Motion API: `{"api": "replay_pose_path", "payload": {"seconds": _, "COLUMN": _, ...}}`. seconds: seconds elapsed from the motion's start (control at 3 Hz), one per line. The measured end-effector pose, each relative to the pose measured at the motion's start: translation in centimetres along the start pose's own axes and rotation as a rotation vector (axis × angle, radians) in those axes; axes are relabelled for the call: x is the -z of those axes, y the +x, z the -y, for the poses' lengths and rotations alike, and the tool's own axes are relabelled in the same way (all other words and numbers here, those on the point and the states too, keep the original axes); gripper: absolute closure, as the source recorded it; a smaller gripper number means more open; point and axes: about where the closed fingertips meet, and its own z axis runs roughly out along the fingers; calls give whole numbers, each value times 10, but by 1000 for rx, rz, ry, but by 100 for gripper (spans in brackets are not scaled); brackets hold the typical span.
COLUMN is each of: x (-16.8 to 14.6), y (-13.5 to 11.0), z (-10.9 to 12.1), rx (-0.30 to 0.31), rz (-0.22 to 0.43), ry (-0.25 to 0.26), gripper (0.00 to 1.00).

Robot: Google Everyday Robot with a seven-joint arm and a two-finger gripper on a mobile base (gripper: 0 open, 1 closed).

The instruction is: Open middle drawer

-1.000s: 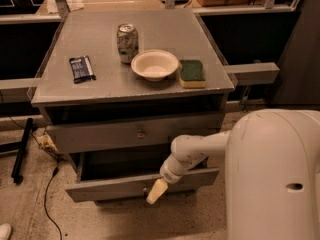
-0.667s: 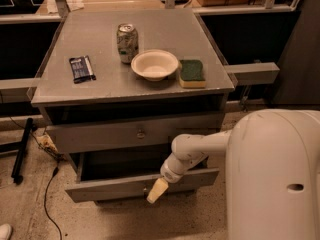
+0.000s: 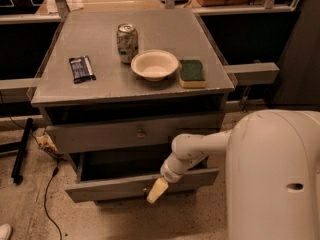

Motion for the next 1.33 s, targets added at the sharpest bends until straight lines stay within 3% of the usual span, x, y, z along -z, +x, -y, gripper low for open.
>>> {"api": "replay_pose_path", "payload": {"seconds": 1.33, "x": 4, "y": 5, "z": -4, "rx": -2, "rz": -3, "ry": -11, "gripper": 0}}
